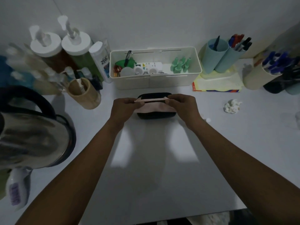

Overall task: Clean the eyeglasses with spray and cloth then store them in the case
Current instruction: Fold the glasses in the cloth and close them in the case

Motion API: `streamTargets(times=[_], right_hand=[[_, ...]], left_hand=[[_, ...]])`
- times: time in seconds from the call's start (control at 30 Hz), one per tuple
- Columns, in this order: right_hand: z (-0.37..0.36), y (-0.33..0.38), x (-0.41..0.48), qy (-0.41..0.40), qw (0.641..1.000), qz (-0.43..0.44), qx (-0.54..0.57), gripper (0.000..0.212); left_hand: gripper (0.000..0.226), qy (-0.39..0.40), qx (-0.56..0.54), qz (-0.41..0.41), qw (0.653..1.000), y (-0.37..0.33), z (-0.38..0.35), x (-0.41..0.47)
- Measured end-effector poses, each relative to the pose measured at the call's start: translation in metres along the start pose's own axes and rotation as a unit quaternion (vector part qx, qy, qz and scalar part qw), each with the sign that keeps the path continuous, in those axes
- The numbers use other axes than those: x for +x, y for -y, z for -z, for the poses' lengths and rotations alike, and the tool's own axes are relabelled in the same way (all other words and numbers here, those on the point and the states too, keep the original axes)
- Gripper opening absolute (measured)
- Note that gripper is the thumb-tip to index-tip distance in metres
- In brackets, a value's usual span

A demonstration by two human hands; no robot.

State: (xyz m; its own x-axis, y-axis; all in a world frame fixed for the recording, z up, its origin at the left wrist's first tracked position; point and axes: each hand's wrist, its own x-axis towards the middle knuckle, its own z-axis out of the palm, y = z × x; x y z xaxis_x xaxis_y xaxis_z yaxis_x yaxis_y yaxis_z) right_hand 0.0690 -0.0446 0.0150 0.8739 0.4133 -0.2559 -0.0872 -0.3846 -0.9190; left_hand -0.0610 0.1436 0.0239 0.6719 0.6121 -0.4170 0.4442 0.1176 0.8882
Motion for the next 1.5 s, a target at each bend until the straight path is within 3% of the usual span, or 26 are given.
streamTargets(times=[0.17, 0.33, 0.63, 1.03, 1.3, 1.43, 1.5], right_hand=[[-0.010, -0.005, 0.005, 0.008, 0.997, 0.031, -0.076, 0.022], [-0.012, -0.004, 0.003, 0.040, 0.985, 0.055, -0.158, 0.024], [-0.002, -0.018, -0.014, 0.073, 0.957, 0.079, -0.269, 0.027], [0.005, -0.038, -0.043, 0.044, 0.970, 0.106, -0.216, 0.019], [0.009, -0.046, -0.061, 0.085, 0.969, 0.128, -0.195, 0.023], [0.006, -0.049, -0.070, 0.062, 0.963, 0.155, -0.212, 0.022], [0.005, -0.050, -0.073, 0.047, 0.967, 0.147, -0.203, 0.022]], left_hand=[[0.018, -0.036, 0.024, -0.021, 0.999, 0.010, 0.004, 0.003], [0.030, -0.057, 0.038, -0.041, 0.997, 0.010, 0.010, 0.003], [0.033, -0.032, 0.065, 0.020, 0.997, 0.021, -0.011, -0.005], [0.037, -0.049, 0.097, 0.038, 0.993, 0.027, -0.018, -0.037], [0.033, -0.088, 0.156, 0.047, 0.983, 0.040, -0.016, -0.069], [0.046, -0.073, 0.098, 0.102, 0.987, 0.038, -0.015, -0.078], [0.041, -0.078, 0.067, 0.103, 0.989, 0.040, -0.015, -0.078]])
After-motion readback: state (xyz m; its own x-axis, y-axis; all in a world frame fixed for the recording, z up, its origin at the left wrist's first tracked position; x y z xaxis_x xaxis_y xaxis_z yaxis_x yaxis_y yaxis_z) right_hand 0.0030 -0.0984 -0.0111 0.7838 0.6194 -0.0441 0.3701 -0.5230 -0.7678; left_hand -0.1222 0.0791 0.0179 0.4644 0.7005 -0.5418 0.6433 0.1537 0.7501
